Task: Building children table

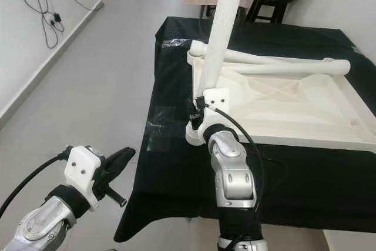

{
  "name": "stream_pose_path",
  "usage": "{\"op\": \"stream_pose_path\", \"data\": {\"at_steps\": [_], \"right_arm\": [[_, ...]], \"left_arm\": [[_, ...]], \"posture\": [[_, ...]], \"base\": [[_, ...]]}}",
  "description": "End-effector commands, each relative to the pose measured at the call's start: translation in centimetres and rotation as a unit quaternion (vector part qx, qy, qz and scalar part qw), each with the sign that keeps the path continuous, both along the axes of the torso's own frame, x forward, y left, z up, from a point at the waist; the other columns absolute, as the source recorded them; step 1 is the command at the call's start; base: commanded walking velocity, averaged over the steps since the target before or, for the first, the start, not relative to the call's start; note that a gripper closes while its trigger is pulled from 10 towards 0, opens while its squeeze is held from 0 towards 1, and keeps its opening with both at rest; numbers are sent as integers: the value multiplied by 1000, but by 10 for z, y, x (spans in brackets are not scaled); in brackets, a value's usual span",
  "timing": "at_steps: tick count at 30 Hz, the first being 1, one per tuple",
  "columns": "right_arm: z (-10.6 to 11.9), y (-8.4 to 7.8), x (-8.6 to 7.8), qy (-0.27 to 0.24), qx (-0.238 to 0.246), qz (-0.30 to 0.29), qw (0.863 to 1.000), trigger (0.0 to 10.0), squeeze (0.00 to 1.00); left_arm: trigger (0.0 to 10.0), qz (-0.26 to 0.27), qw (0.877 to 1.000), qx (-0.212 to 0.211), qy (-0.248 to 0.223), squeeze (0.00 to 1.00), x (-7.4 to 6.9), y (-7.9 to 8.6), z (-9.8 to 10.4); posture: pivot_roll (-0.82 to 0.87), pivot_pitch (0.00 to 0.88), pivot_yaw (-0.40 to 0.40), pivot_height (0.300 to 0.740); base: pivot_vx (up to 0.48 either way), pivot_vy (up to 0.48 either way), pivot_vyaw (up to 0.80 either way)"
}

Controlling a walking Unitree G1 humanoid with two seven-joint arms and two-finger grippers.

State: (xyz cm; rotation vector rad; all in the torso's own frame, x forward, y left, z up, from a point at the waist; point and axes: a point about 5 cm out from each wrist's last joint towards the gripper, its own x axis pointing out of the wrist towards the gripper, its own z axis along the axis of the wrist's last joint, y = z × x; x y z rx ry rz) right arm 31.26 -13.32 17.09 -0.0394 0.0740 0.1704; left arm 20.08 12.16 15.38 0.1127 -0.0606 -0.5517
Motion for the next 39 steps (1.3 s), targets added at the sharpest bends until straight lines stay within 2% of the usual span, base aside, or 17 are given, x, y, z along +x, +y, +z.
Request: {"op": "stream_pose_path", "data": {"at_steps": [1,6,7,10,11,12,14,18,19,20,21,22,23,30,37,38,39], "right_arm": [[7,11,3,-10,11,87,996,10000,1000],[16,26,7,-37,15,200,979,10000,984],[18,32,6,-42,-9,274,961,10000,0],[17,34,4,-42,-28,313,948,10000,0],[13,36,3,-33,-44,364,930,10000,0],[13,36,3,-33,-44,364,930,10000,0],[4,33,10,-5,-66,430,901,10000,0],[-2,24,31,27,-71,443,893,10000,0],[-2,20,37,38,-57,442,894,8784,0],[-2,20,37,38,-57,442,894,8784,0],[-2,16,41,44,-48,441,895,4314,0],[-2,16,41,44,-48,441,895,4314,0],[-2,12,45,49,-44,437,897,0,0],[1,-7,49,54,-45,427,901,0,0],[-6,-34,35,58,-29,406,911,0,0],[-13,-41,26,62,-15,383,922,0,0],[-20,-43,20,69,19,325,943,0,0]], "left_arm": [[10000,-2,1000,-4,-3,0,1,-1,1],[10000,-2,1000,-4,-3,0,2,-2,1],[10000,-2,1000,-5,-3,0,2,-2,1],[10000,-3,1000,-5,-3,0,2,-2,1],[10000,-3,1000,-6,-2,0,2,-3,1],[10000,-3,1000,-6,-2,0,2,-3,1],[10000,-4,1000,-7,-1,0,1,-5,0],[10000,-3,1000,-8,-1,0,2,-6,-2],[10000,-2,1000,-8,-2,0,2,-6,-2],[10000,-2,1000,-8,-2,0,2,-6,-2],[10000,-2,1000,-8,-1,0,2,-6,-3],[10000,-2,1000,-8,-1,0,2,-6,-3],[10000,-2,1000,-8,-2,0,2,-7,-3],[10000,4,1000,-7,-3,0,1,-5,-3],[10000,22,1000,-13,7,0,-3,2,-4],[10000,26,1000,-15,9,0,-5,4,-3],[10000,27,999,-17,10,0,-6,5,-3]], "posture": [[48,121,-68,740],[51,119,-69,740],[62,114,-70,740],[62,114,-70,740],[69,111,-72,740],[69,111,-72,740],[93,99,-83,740],[109,88,-96,740],[109,88,-96,740],[109,88,-96,740],[119,83,-99,740],[119,83,-99,740],[121,83,-100,740],[119,82,-95,740],[87,97,-68,740],[75,107,-71,740],[76,121,-77,740]], "base": [[0,0,0],[0,0,0],[0,0,0],[0,0,0],[0,0,0],[0,0,0],[0,0,0],[0,0,0],[0,0,0],[0,0,0],[0,0,0],[0,0,0],[0,0,0],[0,0,0],[0,0,0],[0,0,0],[0,0,0]]}}
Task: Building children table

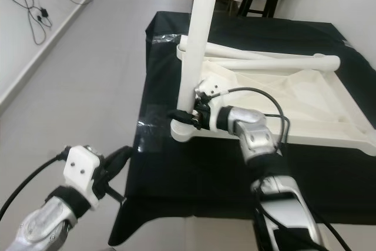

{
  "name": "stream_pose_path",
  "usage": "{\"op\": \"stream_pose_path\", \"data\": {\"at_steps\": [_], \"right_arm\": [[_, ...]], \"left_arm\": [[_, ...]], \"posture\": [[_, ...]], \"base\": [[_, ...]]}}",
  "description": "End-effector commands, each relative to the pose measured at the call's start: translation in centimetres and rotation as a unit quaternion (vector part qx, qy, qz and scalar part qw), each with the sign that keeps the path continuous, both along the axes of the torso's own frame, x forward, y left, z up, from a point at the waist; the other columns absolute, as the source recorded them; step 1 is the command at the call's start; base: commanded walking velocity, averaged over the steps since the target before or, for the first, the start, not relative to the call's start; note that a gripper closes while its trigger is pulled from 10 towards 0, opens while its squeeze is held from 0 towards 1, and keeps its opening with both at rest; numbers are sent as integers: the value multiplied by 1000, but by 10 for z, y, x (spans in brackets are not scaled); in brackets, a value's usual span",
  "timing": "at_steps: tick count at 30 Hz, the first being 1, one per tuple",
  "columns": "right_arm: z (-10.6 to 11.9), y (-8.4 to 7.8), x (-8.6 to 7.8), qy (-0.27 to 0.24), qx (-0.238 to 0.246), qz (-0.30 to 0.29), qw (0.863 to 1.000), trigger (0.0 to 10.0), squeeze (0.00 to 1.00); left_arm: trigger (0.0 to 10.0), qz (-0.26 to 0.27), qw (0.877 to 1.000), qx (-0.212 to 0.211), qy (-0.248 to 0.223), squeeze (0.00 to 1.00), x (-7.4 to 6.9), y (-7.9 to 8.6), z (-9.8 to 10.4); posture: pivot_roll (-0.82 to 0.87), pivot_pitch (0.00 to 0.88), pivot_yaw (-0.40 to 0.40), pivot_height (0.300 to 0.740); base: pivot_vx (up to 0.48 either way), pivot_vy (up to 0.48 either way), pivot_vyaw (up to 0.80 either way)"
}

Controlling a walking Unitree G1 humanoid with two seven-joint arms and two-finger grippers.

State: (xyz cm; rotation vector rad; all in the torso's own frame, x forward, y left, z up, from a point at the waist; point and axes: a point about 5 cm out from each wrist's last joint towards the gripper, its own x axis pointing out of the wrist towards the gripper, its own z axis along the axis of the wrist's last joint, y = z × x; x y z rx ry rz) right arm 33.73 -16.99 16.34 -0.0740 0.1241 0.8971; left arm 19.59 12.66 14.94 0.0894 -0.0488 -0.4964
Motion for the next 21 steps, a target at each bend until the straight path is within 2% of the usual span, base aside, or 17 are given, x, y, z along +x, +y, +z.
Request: {"op": "stream_pose_path", "data": {"at_steps": [1,2,4,5,6,7,8,9,11,13,14,15,16,17,19,20,21], "right_arm": [[-13,-6,-4,44,10,-32,998,0,0],[-18,-6,-7,52,29,-124,990,0,0],[-18,-6,-7,52,29,-124,990,0,0],[-25,1,-21,58,46,-257,964,0,0],[-25,1,-21,58,46,-257,964,0,0],[-34,10,-40,46,24,-326,944,0,0],[-34,10,-40,46,24,-326,944,0,0],[-33,16,-50,23,5,-354,935,0,0],[-30,22,-51,8,3,-353,936,0,0],[-30,19,-46,16,6,-353,936,0,0],[-30,18,-43,23,9,-353,935,1725,0],[-30,18,-43,23,9,-353,935,1725,0],[-29,18,-40,25,8,-356,934,10000,0],[-27,18,-40,27,4,-361,932,10000,0],[-24,22,-40,25,8,-346,938,10000,0],[-19,29,-40,28,18,-322,946,10000,502],[-16,34,-40,30,25,-305,952,10000,502]], "left_arm": [[10000,-1,1000,-7,2,0,-1,0,2],[10000,-2,1000,-9,2,0,-2,1,2],[10000,-2,1000,-9,2,0,-2,1,2],[10000,-2,1000,-11,1,0,-2,3,3],[10000,-2,1000,-11,1,0,-2,3,3],[10000,-5,1000,-14,2,0,-2,3,3],[10000,-5,1000,-14,2,0,-2,3,3],[10000,-8,1000,-15,3,0,-2,3,3],[10000,-11,1000,-17,4,0,-1,3,3],[10000,-15,1000,-19,6,0,-1,2,2],[10000,-19,1000,-20,7,0,-1,1,2],[10000,-19,1000,-20,7,0,-1,1,2],[10000,-22,999,-22,9,0,-1,0,1],[10000,-23,999,-23,10,0,-1,-1,1],[10000,-24,999,-24,11,0,0,-1,1],[10000,-25,999,-26,13,0,0,-2,1],[10000,-26,999,-28,14,0,0,-2,1]], "posture": [[76,121,-77,740],[75,123,-80,740],[75,123,-80,740],[50,134,-78,740],[50,134,-78,740],[52,138,-76,740],[52,138,-76,740],[52,131,-67,740],[50,125,-65,740],[56,123,-73,740],[57,121,-75,740],[57,121,-75,740],[56,116,-77,740],[56,116,-77,740],[60,111,-82,740],[63,106,-83,740],[64,105,-83,740]], "base": [[0,0,0],[0,0,0],[0,0,0],[0,0,0],[0,0,0],[0,0,0],[0,0,0],[0,0,0],[0,0,0],[0,0,0],[0,0,0],[0,0,0],[0,0,0],[0,0,0],[0,0,0],[0,0,0],[0,0,0]]}}
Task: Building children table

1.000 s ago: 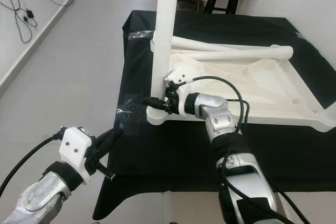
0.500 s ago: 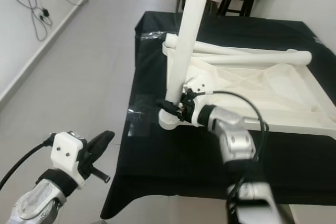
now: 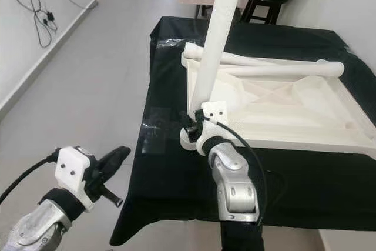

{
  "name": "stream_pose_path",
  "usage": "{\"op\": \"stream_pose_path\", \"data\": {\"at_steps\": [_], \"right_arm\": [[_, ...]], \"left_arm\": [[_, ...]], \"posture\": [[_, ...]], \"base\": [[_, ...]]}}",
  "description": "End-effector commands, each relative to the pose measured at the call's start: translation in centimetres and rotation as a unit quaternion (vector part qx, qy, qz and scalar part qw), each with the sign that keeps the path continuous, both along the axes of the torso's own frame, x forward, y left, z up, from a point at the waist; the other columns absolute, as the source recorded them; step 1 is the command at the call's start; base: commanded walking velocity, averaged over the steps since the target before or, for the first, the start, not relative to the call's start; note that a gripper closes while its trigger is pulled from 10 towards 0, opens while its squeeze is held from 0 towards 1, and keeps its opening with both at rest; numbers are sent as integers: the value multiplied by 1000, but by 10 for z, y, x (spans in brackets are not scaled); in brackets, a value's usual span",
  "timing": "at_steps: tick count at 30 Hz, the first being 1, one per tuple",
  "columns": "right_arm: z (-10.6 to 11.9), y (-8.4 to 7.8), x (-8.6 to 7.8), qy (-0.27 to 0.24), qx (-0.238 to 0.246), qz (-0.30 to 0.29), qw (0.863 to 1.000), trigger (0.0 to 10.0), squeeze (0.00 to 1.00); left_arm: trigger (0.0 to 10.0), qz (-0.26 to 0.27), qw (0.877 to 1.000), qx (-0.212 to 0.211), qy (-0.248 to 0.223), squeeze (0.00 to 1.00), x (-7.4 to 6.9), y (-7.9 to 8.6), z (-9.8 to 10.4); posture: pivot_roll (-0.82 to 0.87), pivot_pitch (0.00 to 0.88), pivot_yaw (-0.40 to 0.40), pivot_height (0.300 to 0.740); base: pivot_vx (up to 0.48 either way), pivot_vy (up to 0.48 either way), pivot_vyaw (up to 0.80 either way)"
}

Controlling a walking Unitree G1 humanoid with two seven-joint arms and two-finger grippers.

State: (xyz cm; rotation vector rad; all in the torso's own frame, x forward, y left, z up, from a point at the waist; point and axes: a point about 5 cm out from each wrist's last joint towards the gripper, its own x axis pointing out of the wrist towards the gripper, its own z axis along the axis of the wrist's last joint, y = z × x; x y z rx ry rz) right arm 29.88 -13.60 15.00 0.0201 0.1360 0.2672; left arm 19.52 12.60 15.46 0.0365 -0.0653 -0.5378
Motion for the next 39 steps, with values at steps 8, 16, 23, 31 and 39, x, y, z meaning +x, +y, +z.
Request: {"op": "stream_pose_path", "data": {"at_steps": [8,16,23,31,39], "right_arm": [[27,12,17,-67,43,143,987,10000,0],[19,7,41,-32,-29,330,943,10000,0],[25,12,49,-23,5,371,928,0,0],[20,4,65,-17,69,310,948,0,0],[22,-6,71,-39,29,240,969,0,0]], "left_arm": [[10000,-12,1000,-7,16,0,3,-5,-4],[10000,-14,1000,-12,14,0,6,-8,-5],[10000,-17,1000,-14,16,0,7,-8,-6],[10000,-16,1000,-15,14,0,7,-8,-4],[10000,-17,1000,-17,13,0,6,-8,-2]], "posture": [[73,95,-91,740],[64,77,-104,740],[74,74,-99,740],[61,92,-102,740],[66,107,-98,740]], "base": [[0,0,0],[0,0,0],[0,0,0],[0,0,0],[0,0,0]]}}
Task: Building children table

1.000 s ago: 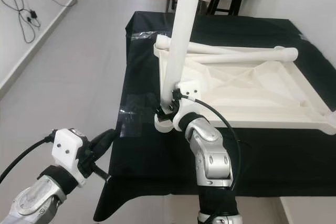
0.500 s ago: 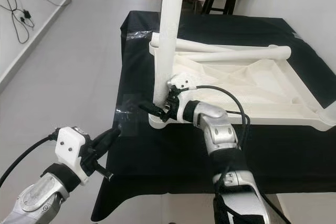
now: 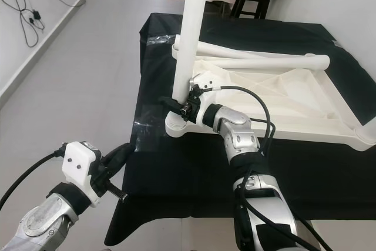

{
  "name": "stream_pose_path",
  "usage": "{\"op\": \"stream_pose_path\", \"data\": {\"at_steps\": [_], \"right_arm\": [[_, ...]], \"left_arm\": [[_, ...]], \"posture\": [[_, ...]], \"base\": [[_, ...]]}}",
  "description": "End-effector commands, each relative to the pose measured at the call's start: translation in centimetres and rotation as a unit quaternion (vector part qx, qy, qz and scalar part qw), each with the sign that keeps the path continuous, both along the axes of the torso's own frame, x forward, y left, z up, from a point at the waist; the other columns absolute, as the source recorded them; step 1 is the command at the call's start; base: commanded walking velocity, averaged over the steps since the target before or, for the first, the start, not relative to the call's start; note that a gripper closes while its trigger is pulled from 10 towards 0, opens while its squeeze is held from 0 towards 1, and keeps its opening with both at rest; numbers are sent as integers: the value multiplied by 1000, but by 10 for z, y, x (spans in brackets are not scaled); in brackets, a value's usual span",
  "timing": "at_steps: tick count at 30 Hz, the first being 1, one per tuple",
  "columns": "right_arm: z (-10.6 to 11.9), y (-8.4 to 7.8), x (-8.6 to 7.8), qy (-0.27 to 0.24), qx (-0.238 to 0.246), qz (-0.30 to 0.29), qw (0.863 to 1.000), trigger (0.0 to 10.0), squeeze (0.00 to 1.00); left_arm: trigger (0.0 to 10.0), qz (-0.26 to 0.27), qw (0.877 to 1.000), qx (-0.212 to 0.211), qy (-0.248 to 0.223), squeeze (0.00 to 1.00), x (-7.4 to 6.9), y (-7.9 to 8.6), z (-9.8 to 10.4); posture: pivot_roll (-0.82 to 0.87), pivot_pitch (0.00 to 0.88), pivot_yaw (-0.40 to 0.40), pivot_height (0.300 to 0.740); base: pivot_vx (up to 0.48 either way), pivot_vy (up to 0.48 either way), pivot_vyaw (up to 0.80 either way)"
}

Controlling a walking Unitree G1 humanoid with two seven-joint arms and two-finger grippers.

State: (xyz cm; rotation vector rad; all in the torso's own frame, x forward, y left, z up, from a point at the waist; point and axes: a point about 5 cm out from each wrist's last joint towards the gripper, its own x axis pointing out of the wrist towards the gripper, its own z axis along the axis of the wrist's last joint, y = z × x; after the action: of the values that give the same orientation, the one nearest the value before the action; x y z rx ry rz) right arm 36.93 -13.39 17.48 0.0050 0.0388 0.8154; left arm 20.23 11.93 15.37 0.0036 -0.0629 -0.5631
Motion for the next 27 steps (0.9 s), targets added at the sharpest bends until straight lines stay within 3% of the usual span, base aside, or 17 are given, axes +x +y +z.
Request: {"op": "stream_pose_path", "data": {"at_steps": [1,2,3,4,6,7,9,11,19,23,24,27], "right_arm": [[-3,-8,1,12,10,-30,999,0,0],[-5,-12,-1,2,-14,-98,995,0,0],[-9,-13,-10,3,-19,-178,984,10000,0],[-9,-13,-10,3,-19,-178,984,10000,0],[-23,-6,-43,5,-13,-288,957,10000,0],[-23,-6,-43,5,-13,-288,957,10000,0],[-31,4,-60,7,-5,-316,949,10000,0],[-29,9,-58,-13,-10,-314,949,10000,0],[-30,14,-57,1,-17,-315,949,10000,0],[-26,18,-60,15,1,-285,958,10000,39],[-24,20,-62,18,3,-274,961,10000,1000],[-21,23,-61,24,8,-256,966,10000,1000]], "left_arm": [[10000,-4,1000,-2,7,0,-1,-1,-1],[10000,-4,1000,-2,7,0,-2,-1,0],[10000,-3,1000,-3,7,0,-4,0,0],[10000,-3,1000,-3,7,0,-4,0,0],[10000,-3,1000,-3,7,0,-5,3,2],[10000,-3,1000,-3,7,0,-5,3,2],[10000,-3,1000,-2,7,0,-5,5,2],[10000,-4,1000,-2,8,0,-4,5,2],[10000,-2,1000,0,7,0,-2,7,2],[10000,-2,1000,-1,8,0,-2,6,2],[10000,-3,1000,-1,8,0,-2,6,2],[10000,-3,1000,-2,9,0,-2,6,2]], "posture": [[66,107,-98,740],[66,119,-102,740],[58,134,-98,740],[58,134,-98,740],[45,144,-86,740],[45,144,-86,740],[44,145,-81,740],[42,142,-75,740],[45,137,-79,740],[48,135,-76,740],[48,135,-76,740],[49,135,-78,740]], "base": [[0,0,0],[0,0,0],[0,0,0],[0,0,0],[0,0,0],[0,0,0],[0,0,0],[0,0,0],[0,0,0],[0,0,0],[0,0,0],[0,0,0]]}}
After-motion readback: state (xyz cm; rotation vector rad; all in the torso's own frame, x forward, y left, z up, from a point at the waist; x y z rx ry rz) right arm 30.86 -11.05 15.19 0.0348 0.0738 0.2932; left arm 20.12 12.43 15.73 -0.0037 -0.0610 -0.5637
